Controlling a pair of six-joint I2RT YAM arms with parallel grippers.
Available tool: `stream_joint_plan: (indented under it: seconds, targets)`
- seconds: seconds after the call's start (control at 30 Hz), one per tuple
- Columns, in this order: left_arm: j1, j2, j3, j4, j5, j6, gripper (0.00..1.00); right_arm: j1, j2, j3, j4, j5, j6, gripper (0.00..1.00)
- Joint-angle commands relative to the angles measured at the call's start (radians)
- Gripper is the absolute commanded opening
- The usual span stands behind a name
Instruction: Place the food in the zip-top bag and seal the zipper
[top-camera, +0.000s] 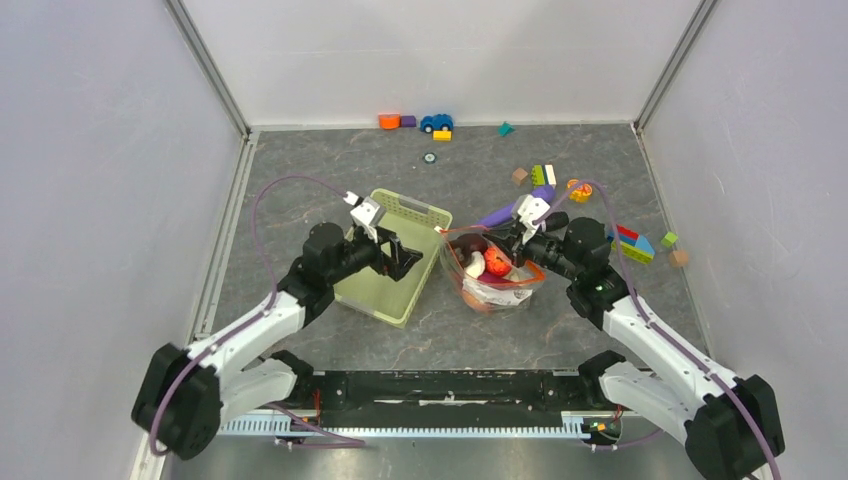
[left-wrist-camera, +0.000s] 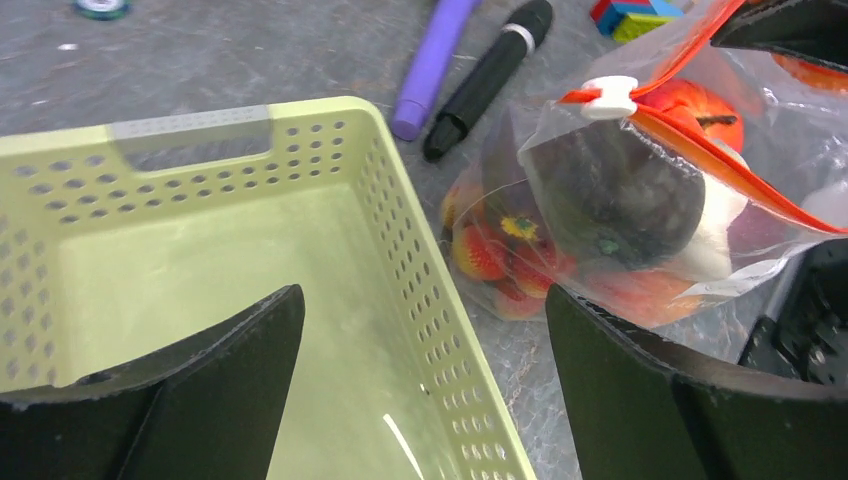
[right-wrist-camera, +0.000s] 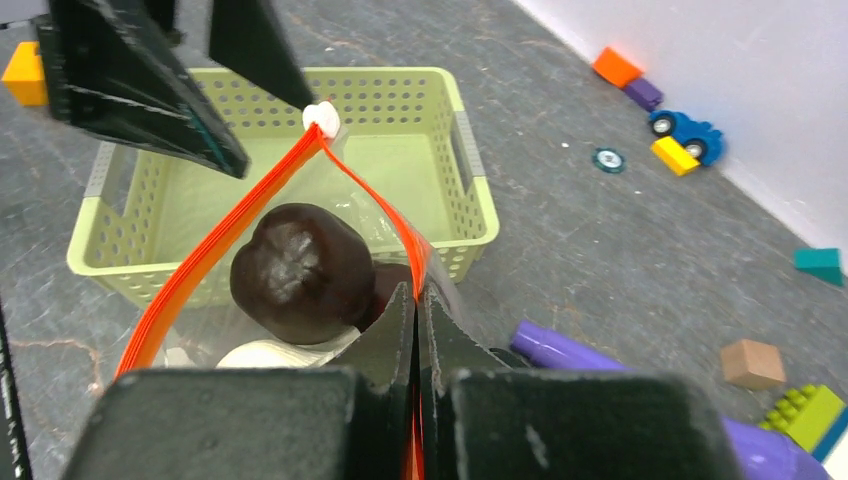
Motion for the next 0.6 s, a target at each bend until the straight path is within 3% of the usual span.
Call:
stream_joint_plan:
  seconds: [0.0,0.27,0.47,0.57]
  targets:
    - [0.059,0.175,0.136,0.194,0.360,0.114,0.93,-0.028,0.055,0.084,-0.003,-0.158,0.008,0.00]
    - [0.077,0.427,0.277,0.289,0.679,0.121,0.69,-0.041,0.072,0.081,0.005,-0.165,0.015,0.00]
    - [0.077,0.554,0.275,0.492,0.748,0.026,0.51,-0.047,0.083,0.086,-0.004,-0.146,0.017,0.00]
    - [0.077,0.603,0.276,0.589,0.790,-0.030,0.47,-0.046,0.085,0.086,-0.008,-0.150,0.019,0.00]
